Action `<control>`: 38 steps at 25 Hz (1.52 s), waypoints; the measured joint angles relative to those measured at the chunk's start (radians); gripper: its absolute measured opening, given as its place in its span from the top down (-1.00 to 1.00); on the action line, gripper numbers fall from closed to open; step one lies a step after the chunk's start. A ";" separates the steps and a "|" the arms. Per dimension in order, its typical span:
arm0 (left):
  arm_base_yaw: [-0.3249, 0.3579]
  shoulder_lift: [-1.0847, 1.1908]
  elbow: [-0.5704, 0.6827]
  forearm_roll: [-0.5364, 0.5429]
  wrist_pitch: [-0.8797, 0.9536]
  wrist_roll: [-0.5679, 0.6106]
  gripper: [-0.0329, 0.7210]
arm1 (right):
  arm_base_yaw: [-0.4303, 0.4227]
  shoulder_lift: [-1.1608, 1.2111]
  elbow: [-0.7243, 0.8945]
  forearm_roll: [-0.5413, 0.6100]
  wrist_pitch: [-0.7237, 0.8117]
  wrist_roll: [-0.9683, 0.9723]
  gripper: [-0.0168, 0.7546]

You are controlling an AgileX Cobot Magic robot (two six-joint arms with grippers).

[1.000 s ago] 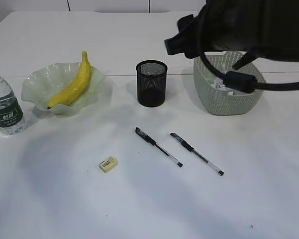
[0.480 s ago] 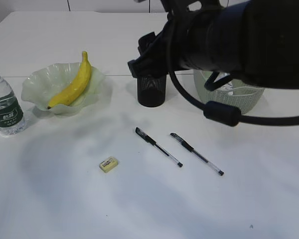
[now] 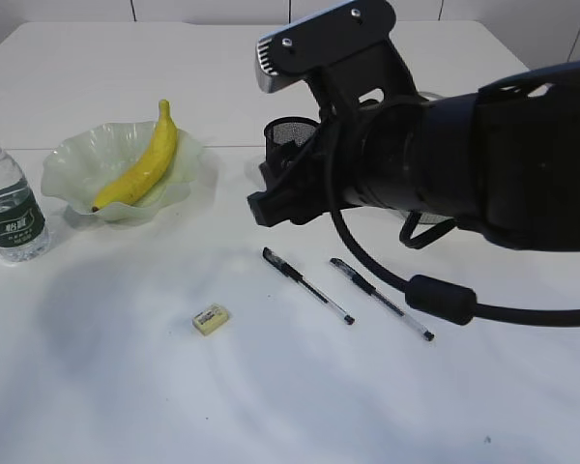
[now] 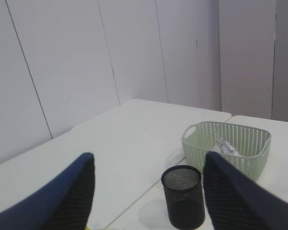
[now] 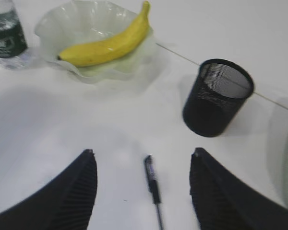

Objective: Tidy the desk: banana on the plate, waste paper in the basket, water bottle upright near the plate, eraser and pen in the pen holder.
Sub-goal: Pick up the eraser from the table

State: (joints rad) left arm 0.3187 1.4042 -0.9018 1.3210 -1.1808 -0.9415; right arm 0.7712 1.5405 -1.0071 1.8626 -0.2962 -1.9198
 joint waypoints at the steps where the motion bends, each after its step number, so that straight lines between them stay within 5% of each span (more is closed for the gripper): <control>1: 0.000 0.000 0.000 0.002 0.000 0.000 -0.40 | 0.000 0.000 0.000 0.000 0.034 0.028 -0.24; 6: 0.000 -0.001 0.000 0.008 -0.002 -0.011 -0.40 | 0.000 0.000 0.000 -0.011 0.208 0.137 -0.24; 12: 0.000 -0.001 0.000 0.010 -0.002 -0.024 -0.31 | 0.000 0.000 0.000 -0.018 0.231 0.152 -0.24; 31: 0.000 -0.001 0.000 0.048 0.020 -0.039 -0.19 | 0.000 0.000 0.000 -0.009 -0.100 -0.019 -0.24; 38: 0.000 -0.001 0.000 0.080 0.143 -0.152 -0.18 | 0.006 -0.023 0.054 -0.008 -0.121 -0.028 -0.24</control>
State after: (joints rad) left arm 0.3187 1.4034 -0.9018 1.4010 -1.0383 -1.0935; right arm 0.7769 1.5173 -0.9530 1.8545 -0.4172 -1.9474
